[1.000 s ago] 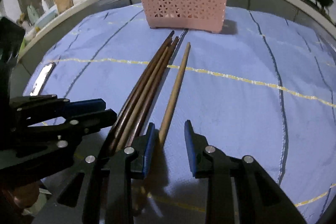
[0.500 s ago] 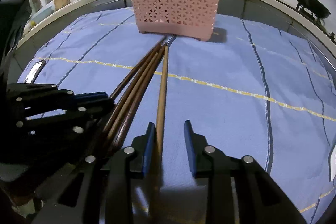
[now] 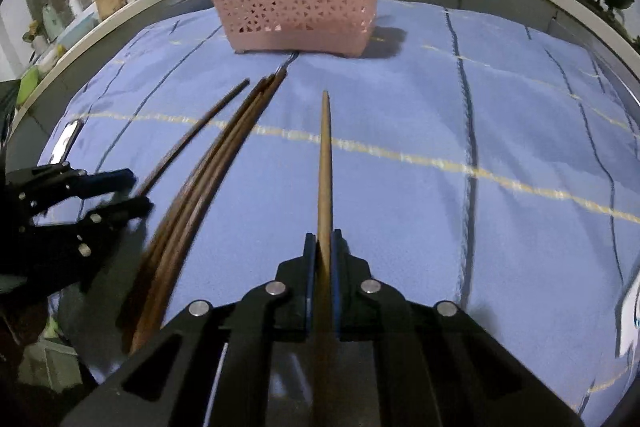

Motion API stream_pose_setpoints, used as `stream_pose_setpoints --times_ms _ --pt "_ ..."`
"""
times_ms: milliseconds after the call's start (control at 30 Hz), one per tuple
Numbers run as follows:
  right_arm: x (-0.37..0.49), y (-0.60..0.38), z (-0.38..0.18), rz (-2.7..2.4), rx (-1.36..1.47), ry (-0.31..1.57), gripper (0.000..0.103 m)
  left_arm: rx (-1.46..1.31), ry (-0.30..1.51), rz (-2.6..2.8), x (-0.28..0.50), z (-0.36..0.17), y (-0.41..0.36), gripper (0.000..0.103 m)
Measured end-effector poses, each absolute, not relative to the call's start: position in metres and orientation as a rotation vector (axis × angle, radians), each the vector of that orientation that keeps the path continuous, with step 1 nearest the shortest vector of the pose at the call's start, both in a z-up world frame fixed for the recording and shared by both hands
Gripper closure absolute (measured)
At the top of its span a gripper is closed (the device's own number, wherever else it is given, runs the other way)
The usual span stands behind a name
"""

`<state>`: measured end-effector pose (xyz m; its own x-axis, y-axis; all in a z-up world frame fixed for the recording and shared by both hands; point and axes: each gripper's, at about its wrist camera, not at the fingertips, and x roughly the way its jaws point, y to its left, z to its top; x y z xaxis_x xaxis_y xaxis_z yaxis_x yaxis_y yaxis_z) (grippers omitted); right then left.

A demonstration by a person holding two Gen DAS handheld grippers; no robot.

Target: Organize utensils

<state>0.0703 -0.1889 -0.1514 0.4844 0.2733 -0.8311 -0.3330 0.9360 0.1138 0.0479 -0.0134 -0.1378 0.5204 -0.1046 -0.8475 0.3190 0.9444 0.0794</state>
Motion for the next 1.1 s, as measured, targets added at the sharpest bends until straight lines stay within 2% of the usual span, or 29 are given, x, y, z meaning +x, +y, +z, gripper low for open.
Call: stream_pose_setpoints --times_ms 133,167,233,333,433,733,967,1100 --pt "0.104 -0.175 -0.149 0.377 -0.044 0.993 0.095 0.208 0.99 -0.274 0.085 -0.136 -0.021 0.071" --pt "0.11 -0.174 -0.149 0.389 -0.032 0.991 0.095 0.208 0.977 -0.272 0.092 -0.135 -0.022 0.074" --pt "0.118 -0.172 -0.15 0.409 -0.024 0.986 0.097 0.189 0.965 -0.298 0.102 -0.135 -0.024 0.098" --pt "0.12 -0.177 -0.146 0.438 0.029 0.985 0.097 0.145 0.985 -0.325 0.108 -0.133 -0.022 0.098" --pt "0.107 -0.184 -0.123 0.48 0.063 0.9 0.097 0.073 0.945 -0.362 0.103 -0.112 -0.008 0.099" --pt "0.095 -0.198 -0.012 0.591 0.186 0.537 0.097 -0.086 0.641 -0.423 0.079 0.027 0.04 0.099" --pt "0.152 -0.195 0.078 0.605 0.263 0.36 0.097 -0.086 0.434 -0.407 0.11 0.13 0.044 0.098" --pt "0.192 -0.181 0.107 0.582 0.237 0.31 0.097 -0.042 0.368 -0.353 0.148 0.157 0.031 0.098"
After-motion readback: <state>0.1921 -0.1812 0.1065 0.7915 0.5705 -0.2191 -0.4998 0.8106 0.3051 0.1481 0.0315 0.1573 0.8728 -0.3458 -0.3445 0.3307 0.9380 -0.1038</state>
